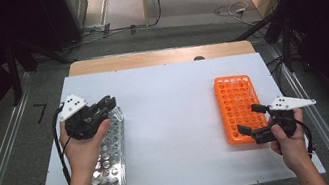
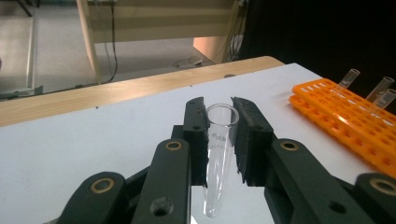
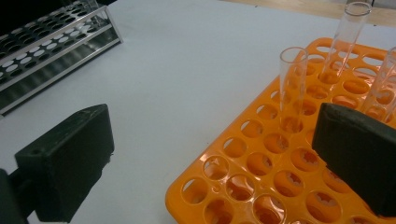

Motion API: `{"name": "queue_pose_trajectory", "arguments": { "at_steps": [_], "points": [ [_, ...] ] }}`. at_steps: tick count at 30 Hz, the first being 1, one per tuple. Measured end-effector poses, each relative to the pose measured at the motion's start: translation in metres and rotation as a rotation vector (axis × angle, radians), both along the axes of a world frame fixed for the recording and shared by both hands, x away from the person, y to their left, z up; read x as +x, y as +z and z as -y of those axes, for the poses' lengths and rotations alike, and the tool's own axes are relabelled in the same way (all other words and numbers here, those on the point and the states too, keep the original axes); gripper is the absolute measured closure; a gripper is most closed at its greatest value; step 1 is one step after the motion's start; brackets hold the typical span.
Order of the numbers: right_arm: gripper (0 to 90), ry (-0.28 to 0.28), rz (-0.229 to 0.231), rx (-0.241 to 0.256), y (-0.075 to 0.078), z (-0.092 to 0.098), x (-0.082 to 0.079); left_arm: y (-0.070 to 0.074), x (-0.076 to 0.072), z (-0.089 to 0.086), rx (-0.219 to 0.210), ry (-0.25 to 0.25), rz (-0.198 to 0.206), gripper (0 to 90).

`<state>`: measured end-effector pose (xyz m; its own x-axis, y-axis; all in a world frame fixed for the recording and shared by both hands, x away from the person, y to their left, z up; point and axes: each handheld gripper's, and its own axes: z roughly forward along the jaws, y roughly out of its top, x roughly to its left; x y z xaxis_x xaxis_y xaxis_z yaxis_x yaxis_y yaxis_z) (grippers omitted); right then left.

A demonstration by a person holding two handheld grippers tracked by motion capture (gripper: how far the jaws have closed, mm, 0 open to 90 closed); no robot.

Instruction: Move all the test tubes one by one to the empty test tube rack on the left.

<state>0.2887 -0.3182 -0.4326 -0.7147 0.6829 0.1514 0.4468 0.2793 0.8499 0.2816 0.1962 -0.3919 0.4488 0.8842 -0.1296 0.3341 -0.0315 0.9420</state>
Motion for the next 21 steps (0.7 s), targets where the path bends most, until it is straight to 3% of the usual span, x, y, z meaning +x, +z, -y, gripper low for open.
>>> {"name": "queue_pose_trajectory", "arguments": {
  "at_steps": [11, 21],
  "points": [
    [0.0, 0.006, -0.003, -0.001, -0.002, 0.001, 0.001, -0.009, 0.004, -0.007, 0.03, 0.057, 0.011, 74.9],
    [0.0, 0.0, -0.005, -0.001, -0.001, 0.002, 0.001, -0.022, 0.01, -0.001, 0.077, 0.082, 0.01, 74.9]
  ]
}}
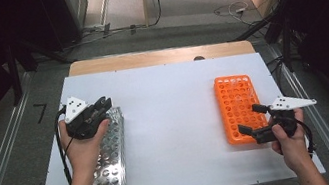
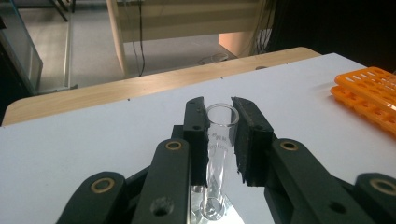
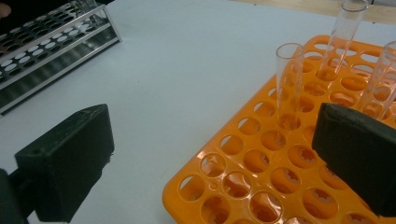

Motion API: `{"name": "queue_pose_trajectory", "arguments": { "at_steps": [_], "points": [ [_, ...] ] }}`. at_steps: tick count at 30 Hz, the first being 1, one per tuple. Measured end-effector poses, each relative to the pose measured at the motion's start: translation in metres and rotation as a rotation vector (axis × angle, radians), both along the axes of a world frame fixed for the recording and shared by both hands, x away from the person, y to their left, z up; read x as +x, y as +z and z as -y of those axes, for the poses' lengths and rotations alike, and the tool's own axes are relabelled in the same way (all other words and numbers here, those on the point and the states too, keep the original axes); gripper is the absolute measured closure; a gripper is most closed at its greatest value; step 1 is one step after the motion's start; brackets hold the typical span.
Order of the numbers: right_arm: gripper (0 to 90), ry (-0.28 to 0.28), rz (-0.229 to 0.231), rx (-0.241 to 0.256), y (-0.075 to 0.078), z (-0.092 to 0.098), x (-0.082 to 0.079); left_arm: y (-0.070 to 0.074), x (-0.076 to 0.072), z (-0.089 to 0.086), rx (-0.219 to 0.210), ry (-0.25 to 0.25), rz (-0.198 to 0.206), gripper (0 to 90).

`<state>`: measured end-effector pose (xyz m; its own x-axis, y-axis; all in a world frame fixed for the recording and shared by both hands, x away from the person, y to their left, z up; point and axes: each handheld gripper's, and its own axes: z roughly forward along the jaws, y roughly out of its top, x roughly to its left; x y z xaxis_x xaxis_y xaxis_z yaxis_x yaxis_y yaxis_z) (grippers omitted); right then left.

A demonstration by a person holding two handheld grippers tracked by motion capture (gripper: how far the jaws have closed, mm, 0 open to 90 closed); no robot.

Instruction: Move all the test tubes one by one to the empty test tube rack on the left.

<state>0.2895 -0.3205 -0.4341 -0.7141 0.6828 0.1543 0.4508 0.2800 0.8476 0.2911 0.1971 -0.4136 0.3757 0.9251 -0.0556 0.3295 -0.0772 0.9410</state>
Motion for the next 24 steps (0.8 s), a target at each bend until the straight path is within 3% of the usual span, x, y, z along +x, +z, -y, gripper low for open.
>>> {"name": "queue_pose_trajectory", "arguments": {
  "at_steps": [10, 24],
  "points": [
    [0.0, -0.003, 0.002, -0.002, -0.001, 0.0, 0.0, -0.007, 0.002, 0.004, 0.027, 0.014, -0.039, 74.8],
    [0.0, -0.005, 0.002, -0.006, -0.001, 0.0, 0.001, -0.014, 0.005, 0.005, 0.023, 0.016, -0.085, 74.7]
  ]
}}
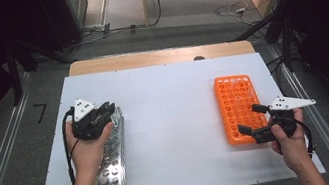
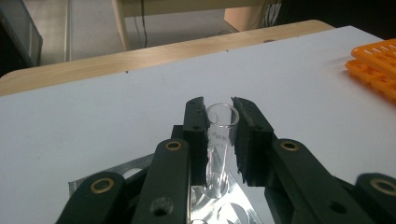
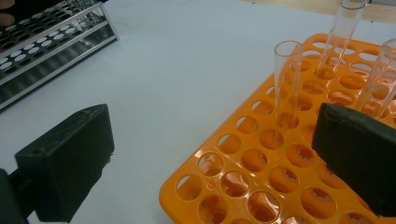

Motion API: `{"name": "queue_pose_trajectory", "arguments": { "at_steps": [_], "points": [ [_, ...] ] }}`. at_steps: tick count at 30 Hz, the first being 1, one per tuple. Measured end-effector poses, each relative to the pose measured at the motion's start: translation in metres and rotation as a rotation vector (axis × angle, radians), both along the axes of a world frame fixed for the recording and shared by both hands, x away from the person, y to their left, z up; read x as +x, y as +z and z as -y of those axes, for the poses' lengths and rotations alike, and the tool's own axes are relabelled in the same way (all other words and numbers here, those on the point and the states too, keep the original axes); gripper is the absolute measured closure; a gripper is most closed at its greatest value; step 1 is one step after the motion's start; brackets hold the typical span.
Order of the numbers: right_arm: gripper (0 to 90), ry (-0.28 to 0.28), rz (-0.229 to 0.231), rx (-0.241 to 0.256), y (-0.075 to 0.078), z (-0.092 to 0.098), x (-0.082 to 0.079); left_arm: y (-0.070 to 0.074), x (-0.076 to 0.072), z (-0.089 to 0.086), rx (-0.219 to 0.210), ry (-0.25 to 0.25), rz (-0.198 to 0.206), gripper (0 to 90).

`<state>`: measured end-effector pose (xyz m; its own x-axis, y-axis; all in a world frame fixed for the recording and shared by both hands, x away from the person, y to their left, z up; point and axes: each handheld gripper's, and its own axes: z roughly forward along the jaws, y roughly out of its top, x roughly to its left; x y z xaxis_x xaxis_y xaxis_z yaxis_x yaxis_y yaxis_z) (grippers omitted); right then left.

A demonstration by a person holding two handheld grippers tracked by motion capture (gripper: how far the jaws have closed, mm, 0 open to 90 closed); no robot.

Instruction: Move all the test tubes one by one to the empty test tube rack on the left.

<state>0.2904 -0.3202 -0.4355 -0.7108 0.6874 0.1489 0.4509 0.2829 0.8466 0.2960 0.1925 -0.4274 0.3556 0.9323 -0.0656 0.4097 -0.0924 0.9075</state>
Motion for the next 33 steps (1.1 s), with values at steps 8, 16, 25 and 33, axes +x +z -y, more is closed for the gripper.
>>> {"name": "queue_pose_trajectory", "arguments": {
  "at_steps": [8, 16, 25, 33],
  "points": [
    [0.0, -0.003, 0.001, 0.0, 0.0004, 0.0003, -0.0001, -0.0021, 0.0, 0.001, 0.012, -0.007, -0.037, 74.4],
    [0.0, -0.005, 0.001, -0.002, -0.0008, 0.0005, 0.0008, -0.0046, 0.0043, 0.0038, 0.018, -0.029, -0.1, 71.9],
    [0.0, -0.01, 0.0, -0.004, -0.0009, 0.0015, 0.0014, -0.0041, 0.0051, 0.0023, 0.005, -0.025, -0.124, 67.6],
    [0.0, -0.035, 0.005, 0.007, 0.0017, 0.0029, 0.0038, 0.0036, -0.0017, -0.0006, -0.071, -0.046, -0.102, 52.1]
  ]
}}
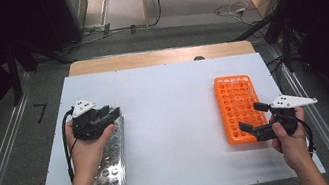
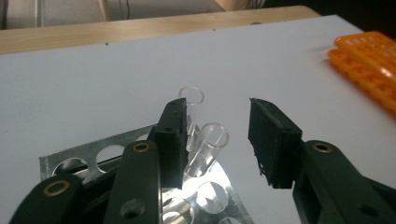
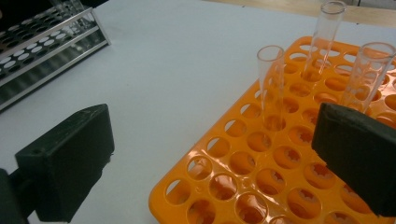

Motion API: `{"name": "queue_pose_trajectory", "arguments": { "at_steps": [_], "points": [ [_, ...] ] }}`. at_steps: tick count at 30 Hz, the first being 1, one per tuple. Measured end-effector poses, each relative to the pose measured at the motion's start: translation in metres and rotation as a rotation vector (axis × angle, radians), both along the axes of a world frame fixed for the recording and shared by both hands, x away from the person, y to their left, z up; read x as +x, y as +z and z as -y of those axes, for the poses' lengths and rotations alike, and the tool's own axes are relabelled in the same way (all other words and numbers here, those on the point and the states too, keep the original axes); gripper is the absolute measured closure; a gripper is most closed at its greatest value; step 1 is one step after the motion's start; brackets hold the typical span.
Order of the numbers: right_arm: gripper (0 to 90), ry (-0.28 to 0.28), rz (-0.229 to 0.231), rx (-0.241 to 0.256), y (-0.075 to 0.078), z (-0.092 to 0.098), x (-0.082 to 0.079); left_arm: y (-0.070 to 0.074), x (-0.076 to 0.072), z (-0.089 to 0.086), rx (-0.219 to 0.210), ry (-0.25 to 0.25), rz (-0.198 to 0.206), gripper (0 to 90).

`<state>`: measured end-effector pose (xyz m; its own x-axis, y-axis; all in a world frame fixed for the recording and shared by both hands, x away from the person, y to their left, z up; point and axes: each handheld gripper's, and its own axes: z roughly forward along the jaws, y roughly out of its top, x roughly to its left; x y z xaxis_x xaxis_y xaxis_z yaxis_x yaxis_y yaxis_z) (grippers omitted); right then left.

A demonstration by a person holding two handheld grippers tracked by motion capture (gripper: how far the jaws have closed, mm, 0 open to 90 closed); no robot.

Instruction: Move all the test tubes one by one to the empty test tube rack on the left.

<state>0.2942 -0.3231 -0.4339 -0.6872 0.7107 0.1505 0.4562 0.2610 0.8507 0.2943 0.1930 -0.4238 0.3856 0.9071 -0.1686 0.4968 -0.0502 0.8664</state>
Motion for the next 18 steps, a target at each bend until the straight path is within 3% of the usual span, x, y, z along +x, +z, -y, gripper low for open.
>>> {"name": "queue_pose_trajectory", "arguments": {
  "at_steps": [5, 10, 16, 18],
  "points": [
    [0.0, -0.01, 0.007, -0.001, 0.003, -0.002, 0.003, 0.004, -0.005, 0.008, 0.003, -0.029, 0.008, 31.9],
    [0.0, -0.033, 0.004, -0.004, 0.006, 0.001, 0.01, 0.008, -0.01, 0.014, -0.014, -0.059, 0.025, 18.1],
    [0.0, -0.057, -0.013, 0.0, 0.011, 0.004, 0.024, 0.01, -0.013, 0.015, -0.048, -0.083, 0.028, 9.7],
    [0.0, -0.065, -0.018, -0.008, 0.012, 0.005, 0.029, 0.011, -0.014, 0.014, -0.063, -0.119, 0.032, 9.3]
  ]
}}
